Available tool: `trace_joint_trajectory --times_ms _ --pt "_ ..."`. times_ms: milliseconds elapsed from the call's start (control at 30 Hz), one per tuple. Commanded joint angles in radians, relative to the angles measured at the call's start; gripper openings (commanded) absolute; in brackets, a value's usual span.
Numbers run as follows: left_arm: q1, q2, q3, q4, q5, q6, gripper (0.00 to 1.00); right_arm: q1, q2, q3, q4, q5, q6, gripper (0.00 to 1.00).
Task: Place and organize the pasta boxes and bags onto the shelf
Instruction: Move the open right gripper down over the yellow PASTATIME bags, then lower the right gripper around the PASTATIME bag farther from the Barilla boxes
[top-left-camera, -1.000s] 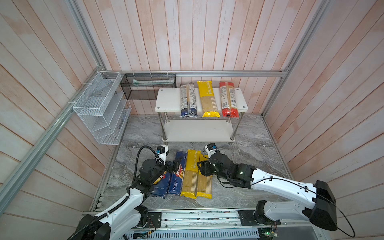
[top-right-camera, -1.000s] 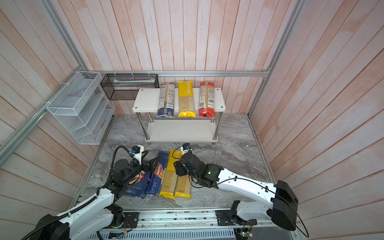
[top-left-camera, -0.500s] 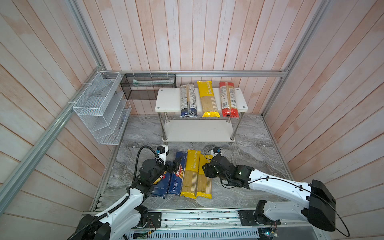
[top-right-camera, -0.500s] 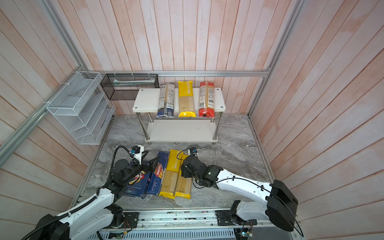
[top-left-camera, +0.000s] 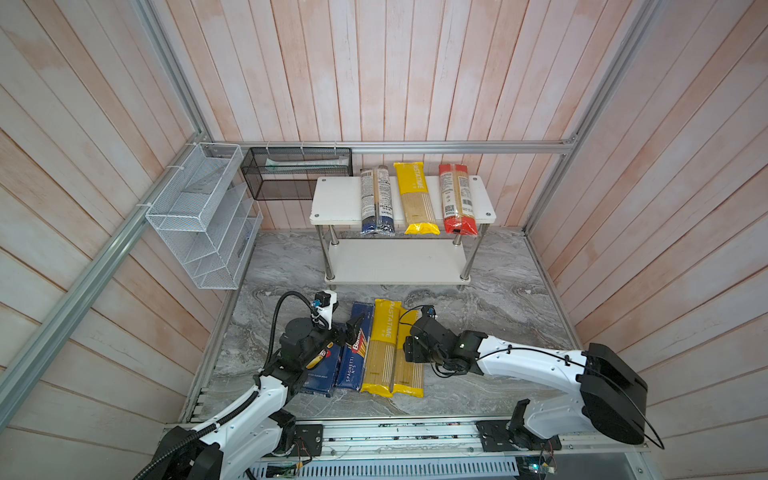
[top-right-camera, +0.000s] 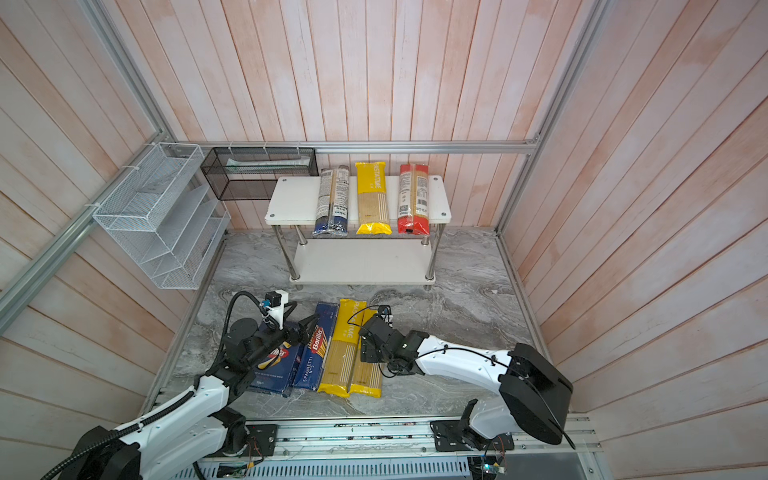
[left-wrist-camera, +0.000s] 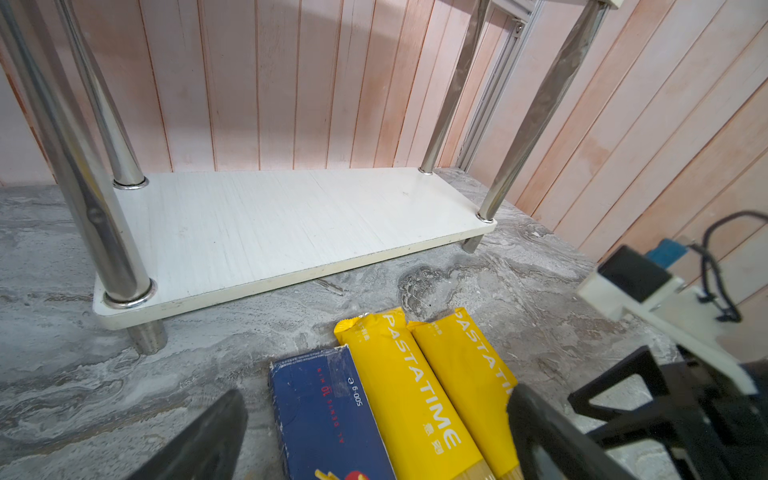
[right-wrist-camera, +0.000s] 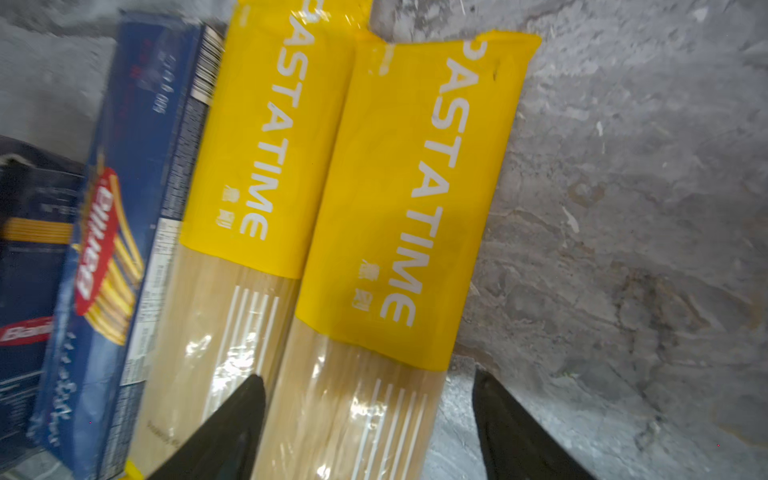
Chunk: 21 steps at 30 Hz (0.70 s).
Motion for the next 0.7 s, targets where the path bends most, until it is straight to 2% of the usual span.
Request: trace_joint_trajectory --times_ms 0,367,667 --pt "-0.003 -0.004 0.006 0.018 0.012 0.009 1.0 -0.006 0.05 0.031 -0.037 -0.003 0.021 0.81" --pt "-0.003 0.002 0.008 0.019 0.018 0.007 1.0 -0.006 0.138 0.041 0.046 -0.051 -0.001 0.83" --pt "-0.003 0.004 0.01 0.019 0.022 0.005 1.0 -0.006 0.169 0.051 0.019 -0.039 0.01 0.83"
